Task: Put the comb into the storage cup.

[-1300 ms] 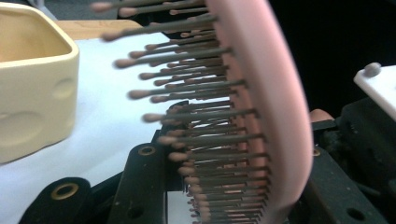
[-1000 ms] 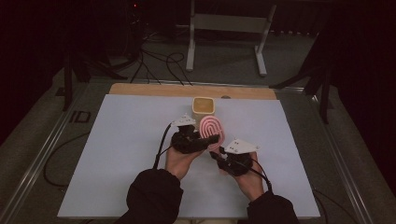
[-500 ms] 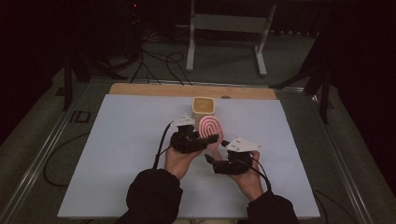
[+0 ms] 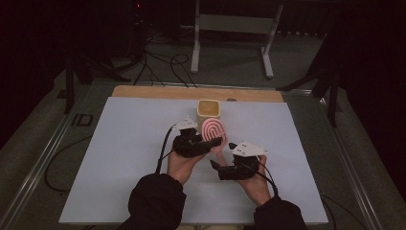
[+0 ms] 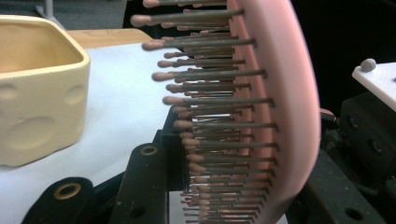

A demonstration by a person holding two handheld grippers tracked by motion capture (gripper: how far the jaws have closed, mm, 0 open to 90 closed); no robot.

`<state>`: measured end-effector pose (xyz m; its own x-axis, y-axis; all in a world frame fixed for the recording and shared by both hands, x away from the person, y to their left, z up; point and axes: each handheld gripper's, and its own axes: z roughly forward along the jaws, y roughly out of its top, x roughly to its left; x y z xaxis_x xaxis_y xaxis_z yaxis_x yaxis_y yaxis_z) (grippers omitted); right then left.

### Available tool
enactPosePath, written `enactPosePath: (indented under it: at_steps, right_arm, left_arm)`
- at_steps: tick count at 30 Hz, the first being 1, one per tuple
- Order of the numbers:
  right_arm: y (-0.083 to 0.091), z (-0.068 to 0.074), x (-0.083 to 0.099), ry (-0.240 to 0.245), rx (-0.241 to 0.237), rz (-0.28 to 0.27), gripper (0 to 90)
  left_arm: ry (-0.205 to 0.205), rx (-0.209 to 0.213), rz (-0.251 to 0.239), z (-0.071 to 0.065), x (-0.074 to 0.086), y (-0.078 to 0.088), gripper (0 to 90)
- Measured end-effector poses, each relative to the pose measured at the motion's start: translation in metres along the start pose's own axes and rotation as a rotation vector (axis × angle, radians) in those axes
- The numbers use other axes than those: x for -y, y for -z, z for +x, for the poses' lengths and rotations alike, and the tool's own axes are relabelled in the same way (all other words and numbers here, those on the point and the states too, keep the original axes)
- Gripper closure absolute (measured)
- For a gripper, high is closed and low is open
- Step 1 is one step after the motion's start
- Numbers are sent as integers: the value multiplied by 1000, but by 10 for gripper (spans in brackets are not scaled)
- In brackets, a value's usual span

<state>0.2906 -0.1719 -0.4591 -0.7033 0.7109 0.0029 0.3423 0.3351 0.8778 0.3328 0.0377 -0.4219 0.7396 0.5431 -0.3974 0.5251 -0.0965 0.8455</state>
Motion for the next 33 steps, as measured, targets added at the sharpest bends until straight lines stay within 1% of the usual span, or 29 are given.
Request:
enactPosePath:
  at_steps: [6, 11, 16, 19, 21, 27, 29, 33]
  right_arm:
    - [3, -2, 1, 13, 3, 13, 96]
    - [9, -3, 2, 9, -1, 5, 96]
    - [15, -8, 8, 1, 2, 3, 96]
    - [18, -12, 12, 1, 13, 3, 96]
    - [21, -14, 14, -12, 21, 4, 96]
    - [25, -20, 19, -11, 36, 12, 96]
    - [26, -22, 22, -13, 47, 13, 96]
    - [28, -27, 28, -32, 61, 8, 96]
  left_arm:
    - [-1, -11, -7, 2, -1, 4, 646]
    - [-4, -25, -10, 5, -4, 9, 646]
    - [-5, -38, -10, 7, -6, 11, 646]
    - [-9, -43, -11, 8, -7, 12, 646]
    - [-11, -45, -11, 8, -8, 12, 646]
    - [-19, -53, -22, 9, -13, 16, 646]
    - [-22, -54, -25, 9, -14, 18, 646]
    - [-26, -60, -32, 10, -17, 20, 646]
